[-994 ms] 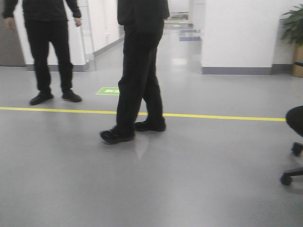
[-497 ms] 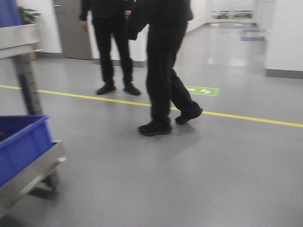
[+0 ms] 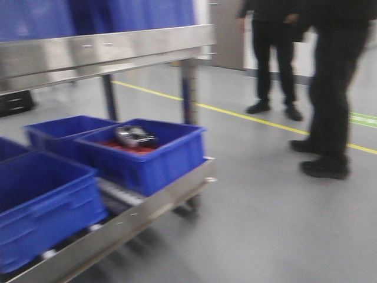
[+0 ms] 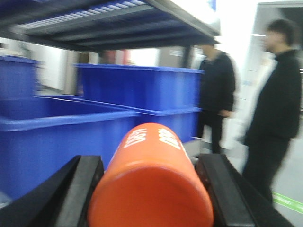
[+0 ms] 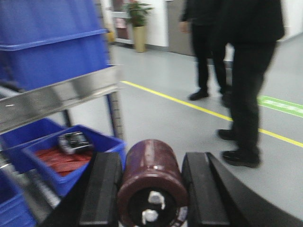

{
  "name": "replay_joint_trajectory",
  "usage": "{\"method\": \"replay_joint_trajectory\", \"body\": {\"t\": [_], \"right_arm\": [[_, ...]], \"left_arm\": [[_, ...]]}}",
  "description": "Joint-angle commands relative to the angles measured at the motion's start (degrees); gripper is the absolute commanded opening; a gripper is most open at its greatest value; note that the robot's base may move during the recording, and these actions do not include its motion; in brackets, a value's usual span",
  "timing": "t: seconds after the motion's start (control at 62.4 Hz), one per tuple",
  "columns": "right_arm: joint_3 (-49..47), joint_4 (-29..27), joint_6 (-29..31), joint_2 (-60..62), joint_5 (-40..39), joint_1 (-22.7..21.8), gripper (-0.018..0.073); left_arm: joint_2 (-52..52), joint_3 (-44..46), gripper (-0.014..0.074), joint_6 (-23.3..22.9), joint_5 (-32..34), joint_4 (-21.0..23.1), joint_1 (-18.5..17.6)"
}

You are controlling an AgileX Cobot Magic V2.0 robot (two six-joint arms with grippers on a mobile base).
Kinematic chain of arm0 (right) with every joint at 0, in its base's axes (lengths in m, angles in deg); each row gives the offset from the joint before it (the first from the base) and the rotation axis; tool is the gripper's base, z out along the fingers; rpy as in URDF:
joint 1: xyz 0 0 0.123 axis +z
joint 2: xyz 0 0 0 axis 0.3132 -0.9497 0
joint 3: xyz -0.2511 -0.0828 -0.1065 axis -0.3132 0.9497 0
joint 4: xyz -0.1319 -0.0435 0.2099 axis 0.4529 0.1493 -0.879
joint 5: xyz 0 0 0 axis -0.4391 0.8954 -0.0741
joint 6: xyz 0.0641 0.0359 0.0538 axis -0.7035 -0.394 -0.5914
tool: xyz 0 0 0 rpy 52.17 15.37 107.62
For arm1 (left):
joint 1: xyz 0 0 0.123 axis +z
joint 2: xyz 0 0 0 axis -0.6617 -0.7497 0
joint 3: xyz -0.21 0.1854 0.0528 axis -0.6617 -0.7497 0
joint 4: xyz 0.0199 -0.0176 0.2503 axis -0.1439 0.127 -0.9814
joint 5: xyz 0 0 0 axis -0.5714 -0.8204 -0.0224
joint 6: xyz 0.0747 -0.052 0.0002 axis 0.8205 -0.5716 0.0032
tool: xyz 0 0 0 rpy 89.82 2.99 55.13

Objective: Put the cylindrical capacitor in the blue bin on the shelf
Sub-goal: 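Drive the base up to the shelf of blue bins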

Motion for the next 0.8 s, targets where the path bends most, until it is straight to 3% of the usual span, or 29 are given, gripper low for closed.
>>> {"method": "replay_joint_trajectory", "body": {"t": [0.0, 0.786], "right_arm": [[-0.1, -0.23, 0.28, 0.15, -1.54, 0.09, -0.0163], [-0.1, -0.23, 0.28, 0.15, -1.54, 0.09, -0.0163]], "left_arm": [[0.29, 0.17, -0.0111, -0.26, 1.04, -0.25, 0.12], [0.29, 0.17, -0.0111, -0.26, 1.06, -0.25, 0.36]]}}
